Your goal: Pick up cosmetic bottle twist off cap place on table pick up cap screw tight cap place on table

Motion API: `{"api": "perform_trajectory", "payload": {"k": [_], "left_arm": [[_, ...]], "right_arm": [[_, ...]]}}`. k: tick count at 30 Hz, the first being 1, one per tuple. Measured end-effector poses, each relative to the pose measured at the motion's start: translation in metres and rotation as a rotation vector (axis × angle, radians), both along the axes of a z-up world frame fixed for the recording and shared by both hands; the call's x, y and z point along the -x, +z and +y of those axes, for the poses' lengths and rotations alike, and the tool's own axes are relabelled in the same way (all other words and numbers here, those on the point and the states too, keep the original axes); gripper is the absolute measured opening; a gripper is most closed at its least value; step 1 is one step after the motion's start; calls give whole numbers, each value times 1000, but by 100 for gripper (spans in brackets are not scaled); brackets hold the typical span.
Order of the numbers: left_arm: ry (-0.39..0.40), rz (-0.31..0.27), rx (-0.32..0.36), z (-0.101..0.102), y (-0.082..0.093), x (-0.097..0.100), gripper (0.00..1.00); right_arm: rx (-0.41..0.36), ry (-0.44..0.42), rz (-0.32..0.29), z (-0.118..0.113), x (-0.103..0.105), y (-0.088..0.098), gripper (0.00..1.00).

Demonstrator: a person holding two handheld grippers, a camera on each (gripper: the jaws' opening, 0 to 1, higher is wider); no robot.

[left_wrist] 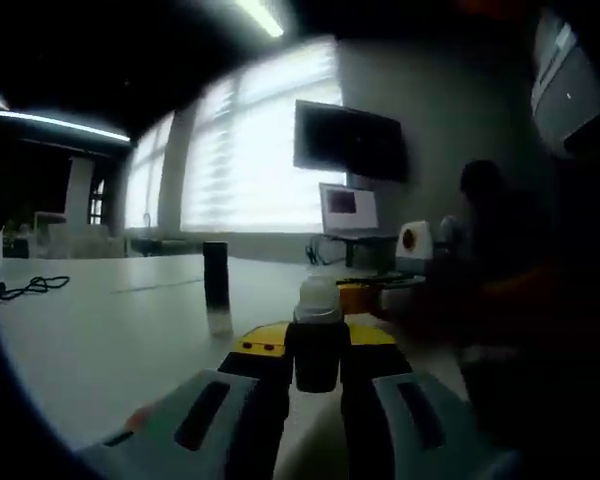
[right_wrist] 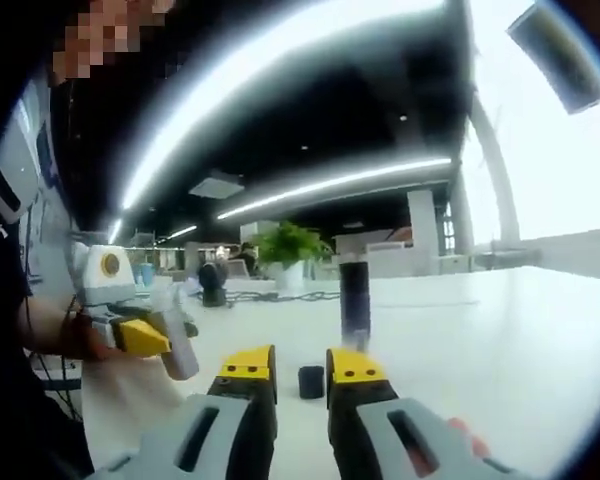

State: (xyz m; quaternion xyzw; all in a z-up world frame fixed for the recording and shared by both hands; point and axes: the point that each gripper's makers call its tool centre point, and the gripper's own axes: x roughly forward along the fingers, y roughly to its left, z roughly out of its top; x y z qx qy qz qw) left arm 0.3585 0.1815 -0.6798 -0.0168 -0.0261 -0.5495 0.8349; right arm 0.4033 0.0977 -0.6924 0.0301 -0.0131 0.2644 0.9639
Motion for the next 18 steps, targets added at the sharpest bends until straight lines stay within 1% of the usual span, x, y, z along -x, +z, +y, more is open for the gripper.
{"api": "perform_trajectory", "payload": {"k": [2, 5, 7, 8, 10, 12, 14, 16, 17, 18], "left_arm": [[-17, 11, -2, -1, -1, 4, 9], [-67, 29, 18, -1, 1, 13, 9], [-70, 26, 12, 1, 0, 15, 9], [-63, 25, 2, 2, -3, 14, 9], [-41, 14, -22, 5, -8, 10, 9], [-34, 23, -8, 5, -6, 7, 9], [-29, 35, 6, 5, -5, 5, 9], [-38, 47, 8, 4, -7, 6, 9], [-42, 52, 5, 4, -7, 6, 9], [-45, 44, -2, 3, -8, 7, 9]], "right_arm": [[6, 1, 2, 1, 0, -1, 13], [10, -2, 5, 1, 0, -2, 13], [12, -7, 14, 1, -1, -3, 13], [23, -22, 32, 0, -3, -7, 13], [65, -39, 34, 0, -4, -11, 13], [84, -41, 37, 3, -5, -13, 13], [86, -50, 68, 4, -7, -17, 13], [77, -43, 83, 10, -11, -15, 13], [68, -43, 101, 13, -14, -17, 14], [86, -39, 97, 18, -16, -19, 14]]}}
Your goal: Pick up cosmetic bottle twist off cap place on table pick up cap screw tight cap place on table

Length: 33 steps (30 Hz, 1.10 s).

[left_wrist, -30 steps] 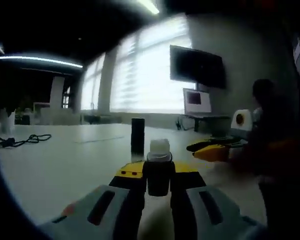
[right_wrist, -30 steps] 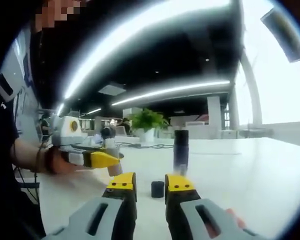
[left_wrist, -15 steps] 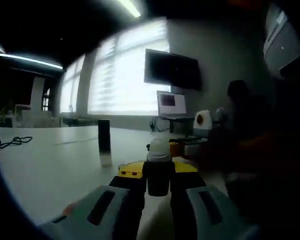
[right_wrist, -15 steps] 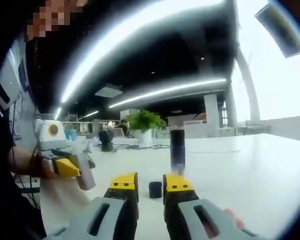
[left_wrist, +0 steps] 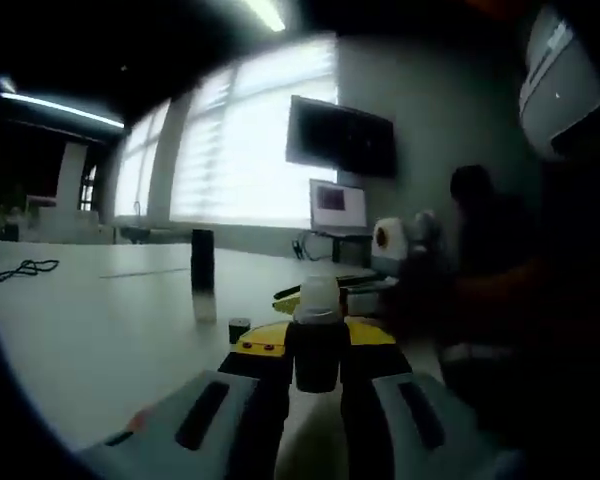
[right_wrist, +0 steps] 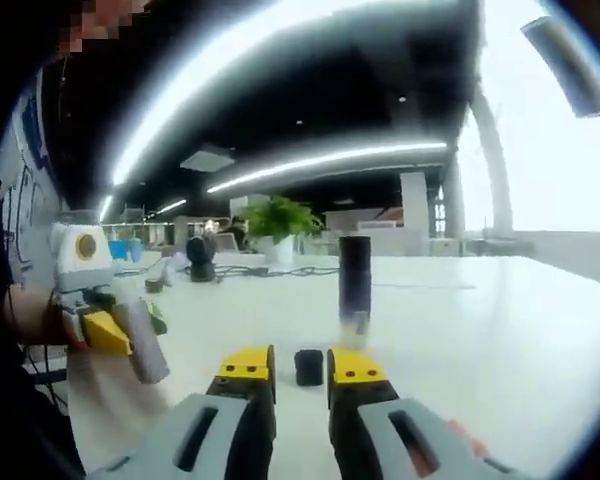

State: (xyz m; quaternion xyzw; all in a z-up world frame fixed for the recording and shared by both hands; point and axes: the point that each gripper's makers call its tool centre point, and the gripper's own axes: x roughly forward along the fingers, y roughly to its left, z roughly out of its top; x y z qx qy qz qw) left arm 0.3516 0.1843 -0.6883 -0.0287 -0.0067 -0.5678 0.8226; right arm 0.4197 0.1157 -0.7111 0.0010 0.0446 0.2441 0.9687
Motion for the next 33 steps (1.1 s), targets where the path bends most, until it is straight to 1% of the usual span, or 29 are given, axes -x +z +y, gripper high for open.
{"api": "perform_trajectory", "payload": {"k": [1, 4, 7, 9, 12, 15, 17, 18, 19, 20, 21, 25, 27, 29, 33], "left_arm": [[-1, -6, -8, -1, -1, 0, 9], [1, -20, -27, -1, -4, 0, 9], [6, -24, -22, 0, -3, -2, 9], [12, -22, -23, 1, -4, -4, 9], [14, -11, -24, 1, -5, -5, 9], [18, 4, -32, 1, -7, -5, 9], [25, 14, -25, 1, -6, -6, 9], [30, -1, -18, 1, -4, -8, 9], [44, -37, -13, 3, -1, -11, 9], [38, -21, -11, 3, -2, -9, 9], [34, 8, 3, 3, -1, -9, 9], [45, -5, 3, 4, -1, -11, 9], [53, -21, 2, 4, 0, -13, 9], [40, -1, 7, 3, 0, -11, 9], [30, -18, 24, 2, 4, -9, 9]], "right_arm": [[51, 1, 18, 2, -3, -7, 14], [106, -6, 28, 8, -11, -14, 16], [126, -29, 51, 7, -20, -19, 16], [130, -35, 82, 6, -23, -24, 15], [132, -26, 88, 10, -27, -26, 15], [183, -29, 103, 12, -31, -33, 14], [192, -25, 116, 13, -31, -36, 12], [194, -26, 122, 12, -31, -37, 10], [194, -27, 118, 10, -32, -38, 9], [192, -33, 121, 9, -34, -38, 8], [186, -33, 124, 8, -34, -38, 8], [182, -34, 117, 6, -34, -36, 8], [159, -31, 108, 4, -35, -33, 8], [126, -21, 110, 3, -35, -30, 8], [62, 19, 90, 5, -29, -21, 8]]}}
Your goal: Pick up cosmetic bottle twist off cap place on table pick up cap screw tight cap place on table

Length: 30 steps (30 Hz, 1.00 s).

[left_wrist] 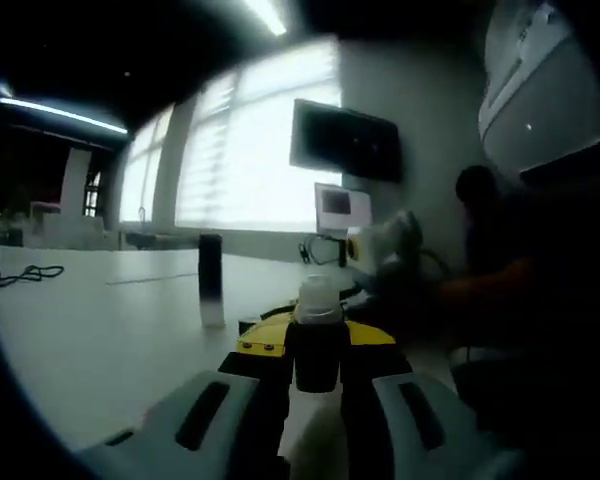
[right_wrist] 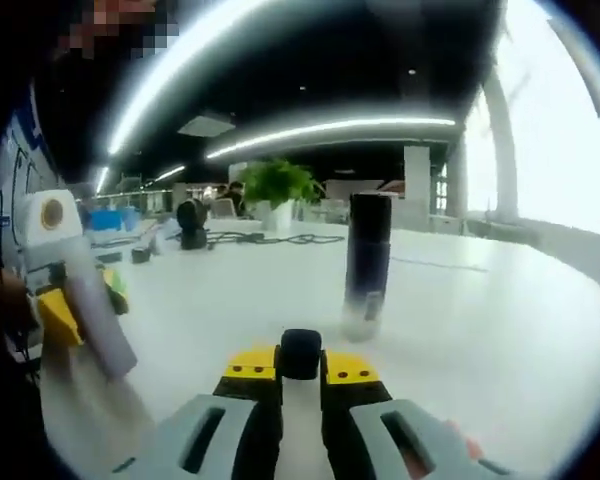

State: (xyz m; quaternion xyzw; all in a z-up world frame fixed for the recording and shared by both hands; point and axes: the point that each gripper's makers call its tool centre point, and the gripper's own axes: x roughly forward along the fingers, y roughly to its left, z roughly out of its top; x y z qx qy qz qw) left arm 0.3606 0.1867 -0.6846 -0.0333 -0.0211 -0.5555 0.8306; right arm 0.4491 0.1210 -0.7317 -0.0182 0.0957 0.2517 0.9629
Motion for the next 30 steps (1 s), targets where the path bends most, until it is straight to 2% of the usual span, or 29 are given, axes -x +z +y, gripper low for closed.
{"api": "perform_trajectory", "payload": {"k": [3, 5, 7, 10, 12, 14, 16, 20, 25, 30], "left_arm": [[7, 2, 15, 1, 3, -3, 9], [18, -36, 18, 1, 6, -4, 9], [3, -17, 18, 0, 4, -2, 9], [-1, -39, -15, -3, 0, 0, 9], [-6, -57, -30, -4, -2, 2, 9], [-14, -56, -33, -4, -2, 3, 9], [-19, -54, -25, -3, -1, 3, 9], [-23, -40, -17, -3, 0, 3, 9], [-21, -41, -26, -2, -2, 2, 9], [-16, -78, -50, -3, -5, 3, 9]], "right_arm": [[-54, 51, -7, 5, 6, 8, 8], [-89, 71, -9, 6, 9, 12, 8], [-110, 89, -3, 6, 12, 16, 8], [-166, 141, -19, 9, 19, 33, 8], [-217, 200, -46, 12, 25, 52, 8], [-237, 282, -72, 18, 35, 68, 8], [-198, 356, -104, 25, 43, 79, 8], [-131, 444, -112, 38, 53, 86, 8], [-126, 523, -110, 49, 62, 90, 8], [-123, 566, -110, 53, 66, 94, 8]]}}
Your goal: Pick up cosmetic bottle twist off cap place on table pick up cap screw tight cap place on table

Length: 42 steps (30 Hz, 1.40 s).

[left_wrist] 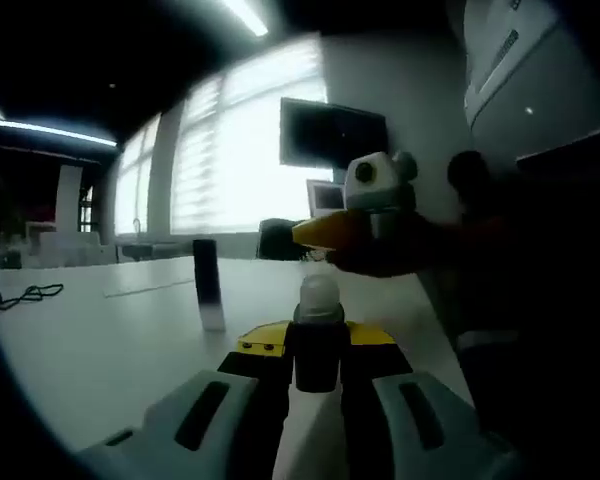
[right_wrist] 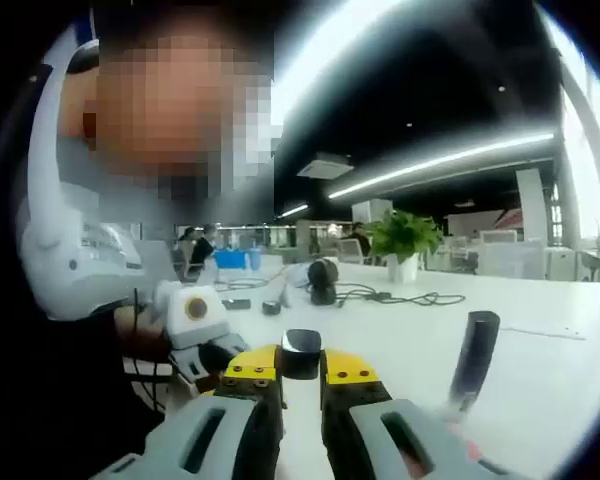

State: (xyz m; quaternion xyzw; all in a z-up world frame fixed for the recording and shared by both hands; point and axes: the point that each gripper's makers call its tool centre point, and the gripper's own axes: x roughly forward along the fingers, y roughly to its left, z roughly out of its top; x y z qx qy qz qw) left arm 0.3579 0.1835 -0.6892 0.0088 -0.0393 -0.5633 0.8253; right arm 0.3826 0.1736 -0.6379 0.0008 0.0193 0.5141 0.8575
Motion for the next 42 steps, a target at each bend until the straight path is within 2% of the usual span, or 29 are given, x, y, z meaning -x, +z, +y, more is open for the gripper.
{"api": "perform_trajectory", "payload": {"k": [12, 14, 15, 17, 19, 21, 23, 26, 31, 37, 42], "left_arm": [[9, 10, 27, 3, 5, -3, 9], [2, 4, 13, 2, 2, -1, 9], [-4, 0, 8, 1, 2, 0, 8], [5, -14, -21, 0, -2, -1, 8], [9, -18, -23, 0, -2, -2, 8], [7, -17, -10, 1, 1, -2, 8], [5, -9, 9, 3, 4, -3, 8], [-5, 6, 55, 5, 12, -2, 8], [-14, 26, 116, 10, 22, -2, 8], [-22, 30, 131, 9, 24, 0, 8], [-29, 33, 139, 9, 26, 1, 8]], "right_arm": [[20, 76, -7, 10, 7, 0, 8], [-12, 83, -4, 7, 7, 4, 8], [-63, 86, 11, 6, 9, 10, 8], [-108, 81, 34, 0, 8, 15, 8], [-93, 76, 18, -4, 8, 15, 8], [-62, 86, 2, -9, 10, 11, 8], [-63, 133, 28, -11, 17, 5, 8], [-94, 178, 39, -12, 24, 0, 8], [-191, 168, 61, -17, 16, 1, 8], [-242, 189, 75, -17, 15, 2, 8], [-276, 233, 80, -13, 22, 6, 8]]}}
